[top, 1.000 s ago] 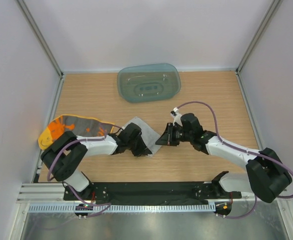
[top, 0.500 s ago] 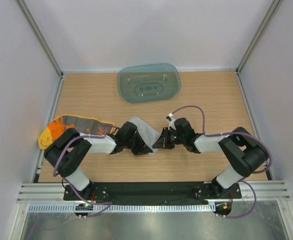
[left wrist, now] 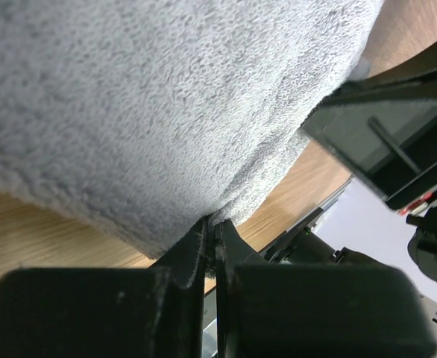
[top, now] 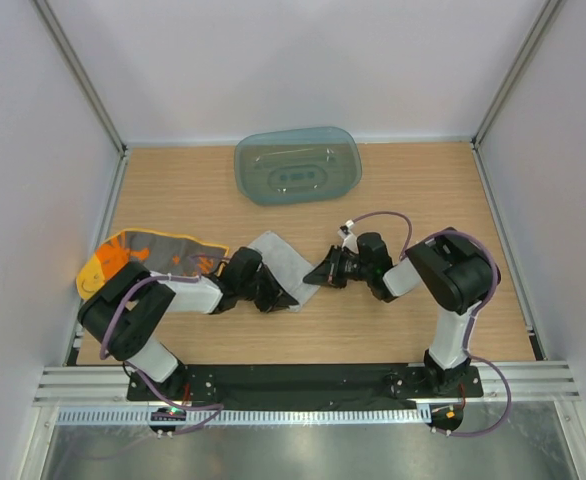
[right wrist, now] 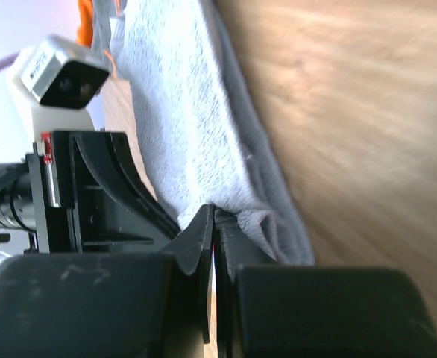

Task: Roll the towels
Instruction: Roll the towel

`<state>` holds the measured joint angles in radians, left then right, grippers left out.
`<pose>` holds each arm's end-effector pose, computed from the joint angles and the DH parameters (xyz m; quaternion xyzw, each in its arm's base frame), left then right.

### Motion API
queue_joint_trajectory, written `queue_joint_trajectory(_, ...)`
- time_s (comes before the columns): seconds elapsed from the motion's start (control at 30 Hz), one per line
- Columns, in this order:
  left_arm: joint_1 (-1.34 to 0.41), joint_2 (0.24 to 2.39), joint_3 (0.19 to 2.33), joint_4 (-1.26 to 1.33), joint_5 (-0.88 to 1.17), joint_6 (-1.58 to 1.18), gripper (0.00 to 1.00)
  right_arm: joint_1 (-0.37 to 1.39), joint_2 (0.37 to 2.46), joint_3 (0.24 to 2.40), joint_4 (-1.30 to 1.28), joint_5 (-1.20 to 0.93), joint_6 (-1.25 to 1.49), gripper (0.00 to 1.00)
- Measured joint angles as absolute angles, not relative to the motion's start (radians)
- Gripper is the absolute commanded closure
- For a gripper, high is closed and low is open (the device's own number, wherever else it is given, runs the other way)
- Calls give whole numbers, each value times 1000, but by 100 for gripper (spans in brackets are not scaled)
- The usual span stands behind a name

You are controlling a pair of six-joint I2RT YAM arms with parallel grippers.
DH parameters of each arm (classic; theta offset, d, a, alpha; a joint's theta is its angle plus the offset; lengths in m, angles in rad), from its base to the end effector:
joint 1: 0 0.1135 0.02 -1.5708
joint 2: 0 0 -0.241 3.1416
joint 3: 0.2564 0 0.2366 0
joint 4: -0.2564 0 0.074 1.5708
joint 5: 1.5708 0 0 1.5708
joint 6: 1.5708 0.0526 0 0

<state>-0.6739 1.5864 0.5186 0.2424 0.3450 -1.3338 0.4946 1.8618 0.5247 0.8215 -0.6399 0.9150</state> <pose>0.2002 -0.1827 0.0921 -0.2381 0.8883 -0.3885 0.0578 0.2506 0.1708 0.0783 0.0163 0.8352 0.5166 0.1880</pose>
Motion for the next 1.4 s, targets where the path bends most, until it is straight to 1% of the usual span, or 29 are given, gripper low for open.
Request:
queue_joint_trajectory(0.23,-671,1565,500,238,340,-1328,100,446,1875,531,836,-627,916,98)
queue_joint_trajectory(0.3,-671,1565,500,238,340,-1328,100,437,1872,533,827,-621,909,96)
queue_joint_trajectory(0.33,-671,1565,500,238,340,-1328,100,431,1866,535,814,-615,900,87)
queue_joint_trajectory(0.4,-671,1565,501,234,341,-1328,100,416,1829,537,749,-586,873,74)
queue_joint_trajectory(0.43,-671,1565,502,233,341,-1328,99,407,1798,538,708,-569,855,59)
queue_joint_trajectory(0.5,-671,1565,505,228,341,-1328,100,394,1710,549,582,-524,813,48)
queue_joint_trajectory(0.53,-671,1565,506,226,341,-1328,100,389,1656,561,518,-499,791,40)
queue_joint_trajectory(0.57,-671,1565,508,223,341,-1327,100,386,1610,572,471,-482,778,38)
queue_joint_trajectory(0.67,-671,1567,515,212,341,-1327,100,381,1439,614,341,-423,735,37)
queue_joint_trajectory(0.77,-671,1569,522,201,342,-1327,100,381,1301,614,271,-390,728,38)
queue_joint_trajectory(0.87,-671,1572,524,199,346,-1327,100,382,1203,553,245,-379,733,38)
queue_joint_trajectory(0.93,-669,1576,524,207,353,-1330,100,387,1175,488,239,-376,739,39)
queue_joint_trajectory(1.03,-667,1591,514,247,369,-1341,100,418,1197,393,231,-372,750,40)
queue_joint_trajectory(1.13,-665,1610,501,299,389,-1358,100,479,1261,344,238,-366,769,40)
queue_joint_trajectory(1.27,-665,1628,490,350,405,-1365,100,569,1351,344,334,-347,799,41)
queue_joint_trajectory(1.4,-665,1629,476,379,406,-1374,100,595,1448,365,455,-348,829,44)
